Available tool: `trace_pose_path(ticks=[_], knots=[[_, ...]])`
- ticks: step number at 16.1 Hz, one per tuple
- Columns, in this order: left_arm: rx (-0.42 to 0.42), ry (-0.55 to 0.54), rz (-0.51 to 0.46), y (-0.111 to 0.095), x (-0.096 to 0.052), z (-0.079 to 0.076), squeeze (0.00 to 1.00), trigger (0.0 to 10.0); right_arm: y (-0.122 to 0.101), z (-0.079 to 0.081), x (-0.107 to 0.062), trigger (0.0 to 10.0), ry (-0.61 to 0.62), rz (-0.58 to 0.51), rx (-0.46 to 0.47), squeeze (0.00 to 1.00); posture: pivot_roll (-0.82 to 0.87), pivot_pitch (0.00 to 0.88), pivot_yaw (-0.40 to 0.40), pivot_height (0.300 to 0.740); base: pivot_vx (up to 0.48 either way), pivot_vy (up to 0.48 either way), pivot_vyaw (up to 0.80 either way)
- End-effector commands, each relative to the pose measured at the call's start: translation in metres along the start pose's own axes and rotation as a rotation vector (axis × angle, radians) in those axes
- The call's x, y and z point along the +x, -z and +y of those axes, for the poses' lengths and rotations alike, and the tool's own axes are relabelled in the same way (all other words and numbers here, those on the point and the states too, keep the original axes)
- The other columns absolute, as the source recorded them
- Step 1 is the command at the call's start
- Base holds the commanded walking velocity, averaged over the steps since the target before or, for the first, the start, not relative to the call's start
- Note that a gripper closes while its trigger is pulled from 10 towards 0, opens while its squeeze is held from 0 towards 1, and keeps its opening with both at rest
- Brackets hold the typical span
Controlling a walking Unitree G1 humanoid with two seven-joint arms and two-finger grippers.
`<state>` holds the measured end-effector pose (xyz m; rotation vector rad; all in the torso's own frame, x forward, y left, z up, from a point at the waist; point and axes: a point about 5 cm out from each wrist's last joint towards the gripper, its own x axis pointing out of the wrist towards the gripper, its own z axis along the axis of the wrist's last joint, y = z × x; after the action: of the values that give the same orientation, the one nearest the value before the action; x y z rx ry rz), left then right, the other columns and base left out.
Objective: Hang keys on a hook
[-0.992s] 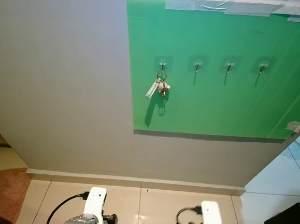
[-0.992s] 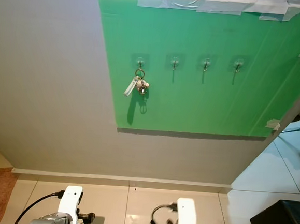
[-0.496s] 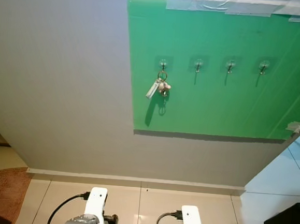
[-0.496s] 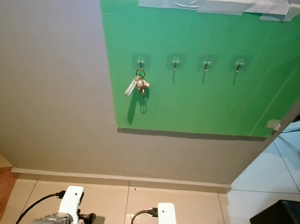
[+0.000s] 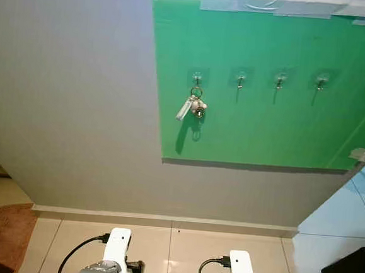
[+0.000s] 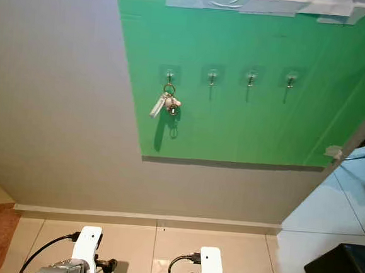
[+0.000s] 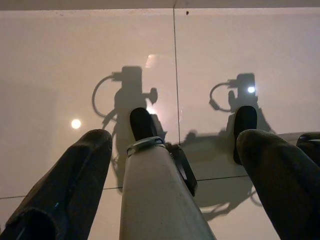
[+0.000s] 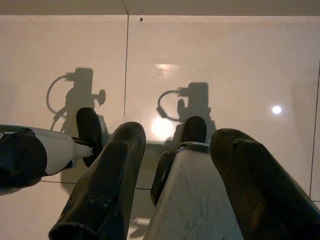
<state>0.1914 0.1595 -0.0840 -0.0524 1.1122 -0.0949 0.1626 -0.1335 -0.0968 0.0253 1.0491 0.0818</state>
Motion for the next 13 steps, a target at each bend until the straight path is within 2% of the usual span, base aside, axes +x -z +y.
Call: trace_pose_path(ticks=[1,13], knots=[[0.0,0.0,0.007,0.0009,-0.0001,0.0009,0.0,10.0,-0.0009,-0.0001,0.0001,10.0,-0.003,-0.001,0.006,0.0,-0.08,0.0,0.04,0.74,0.0,0.0,0.0],[0.009,0.004,0.009,0.0009,-0.0001,0.0008,0.0,10.0,0.0005,-0.0027,-0.0002,10.0,0.003,0.004,0.007,0.0,-0.09,0.0,0.041,0.74,0.0,0.0,0.0]])
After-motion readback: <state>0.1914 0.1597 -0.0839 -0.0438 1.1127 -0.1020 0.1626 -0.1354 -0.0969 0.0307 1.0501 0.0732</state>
